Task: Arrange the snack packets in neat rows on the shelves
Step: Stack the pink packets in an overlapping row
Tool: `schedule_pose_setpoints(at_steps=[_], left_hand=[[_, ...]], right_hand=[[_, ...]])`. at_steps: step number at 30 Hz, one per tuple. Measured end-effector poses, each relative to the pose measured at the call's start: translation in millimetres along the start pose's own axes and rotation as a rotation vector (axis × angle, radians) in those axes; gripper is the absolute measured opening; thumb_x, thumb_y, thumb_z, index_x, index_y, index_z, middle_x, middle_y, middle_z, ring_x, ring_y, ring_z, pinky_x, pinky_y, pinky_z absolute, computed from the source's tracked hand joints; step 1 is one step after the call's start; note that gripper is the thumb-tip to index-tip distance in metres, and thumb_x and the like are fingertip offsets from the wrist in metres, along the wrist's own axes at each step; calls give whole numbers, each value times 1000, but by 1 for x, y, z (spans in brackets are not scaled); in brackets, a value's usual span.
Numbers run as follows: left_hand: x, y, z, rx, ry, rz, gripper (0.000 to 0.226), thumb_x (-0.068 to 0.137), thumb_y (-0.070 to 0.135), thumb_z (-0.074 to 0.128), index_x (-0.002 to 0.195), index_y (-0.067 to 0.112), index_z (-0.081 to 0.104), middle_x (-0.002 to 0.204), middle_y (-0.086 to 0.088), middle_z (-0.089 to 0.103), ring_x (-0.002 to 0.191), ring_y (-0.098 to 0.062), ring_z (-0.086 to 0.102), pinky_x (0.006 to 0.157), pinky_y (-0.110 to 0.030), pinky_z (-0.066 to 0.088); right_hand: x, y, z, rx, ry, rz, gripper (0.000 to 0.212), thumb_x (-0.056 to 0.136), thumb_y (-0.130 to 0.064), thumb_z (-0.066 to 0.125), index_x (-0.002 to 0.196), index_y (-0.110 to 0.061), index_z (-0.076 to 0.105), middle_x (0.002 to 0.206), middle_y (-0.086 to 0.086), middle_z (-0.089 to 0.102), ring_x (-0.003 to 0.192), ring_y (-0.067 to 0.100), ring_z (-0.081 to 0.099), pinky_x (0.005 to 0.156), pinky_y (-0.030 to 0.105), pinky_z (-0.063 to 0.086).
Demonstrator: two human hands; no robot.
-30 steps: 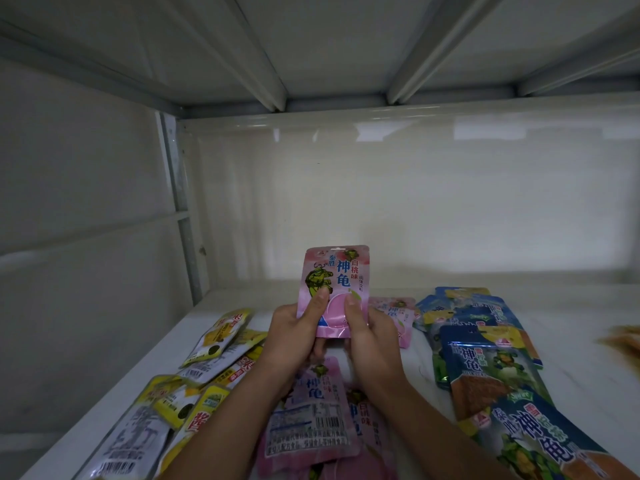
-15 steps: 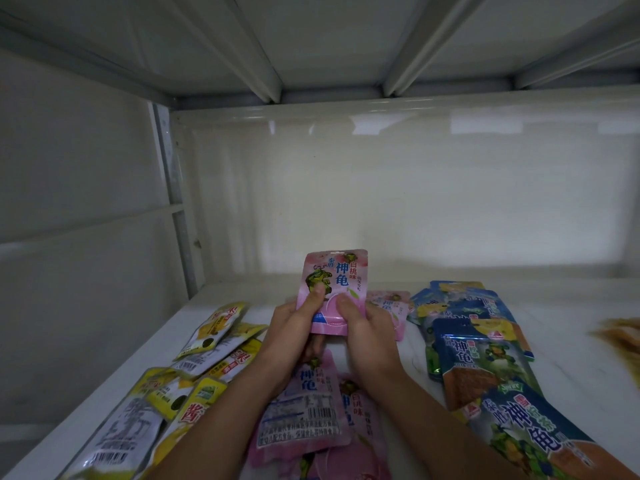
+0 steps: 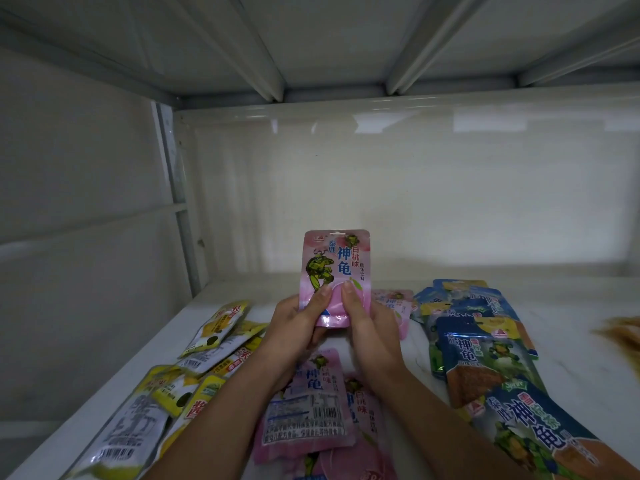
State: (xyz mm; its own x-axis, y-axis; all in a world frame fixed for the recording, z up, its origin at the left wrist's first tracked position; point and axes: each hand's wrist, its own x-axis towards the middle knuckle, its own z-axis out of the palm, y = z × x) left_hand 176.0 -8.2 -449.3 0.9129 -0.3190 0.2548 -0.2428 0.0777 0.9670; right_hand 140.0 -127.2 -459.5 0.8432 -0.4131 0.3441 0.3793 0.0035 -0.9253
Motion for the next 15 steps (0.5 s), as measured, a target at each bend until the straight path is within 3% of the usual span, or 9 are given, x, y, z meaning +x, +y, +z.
schedule_pose_setpoints(at_steps=[5,10,15], left_hand=[[0,-2,2,6,-19,4,56,99,53,59,58,15,55,53,-14,43,46,-19,34,50,-27,26],[1,-3,2,66,-50,3,55,103,51,57,65,10,58,53,-13,48,44,-20,37,48,-25,29],[-3,-1,3,124,-72,28,48,106,33,59,62,13,56,49,-6,50,44,-18,39,47,-23,30]], right_hand=[[2,3,-3,-52,21,26,37,103,-39,60,85,-13,79,76,0,78,70,3,73,63,13,52],[5,4,-4,-117,48,5,39,105,-34,58,79,-10,75,67,-4,71,58,-6,64,54,8,43],[9,8,-7,-136,54,20,44,104,-39,59,85,-3,76,79,14,75,66,9,65,59,17,47]])
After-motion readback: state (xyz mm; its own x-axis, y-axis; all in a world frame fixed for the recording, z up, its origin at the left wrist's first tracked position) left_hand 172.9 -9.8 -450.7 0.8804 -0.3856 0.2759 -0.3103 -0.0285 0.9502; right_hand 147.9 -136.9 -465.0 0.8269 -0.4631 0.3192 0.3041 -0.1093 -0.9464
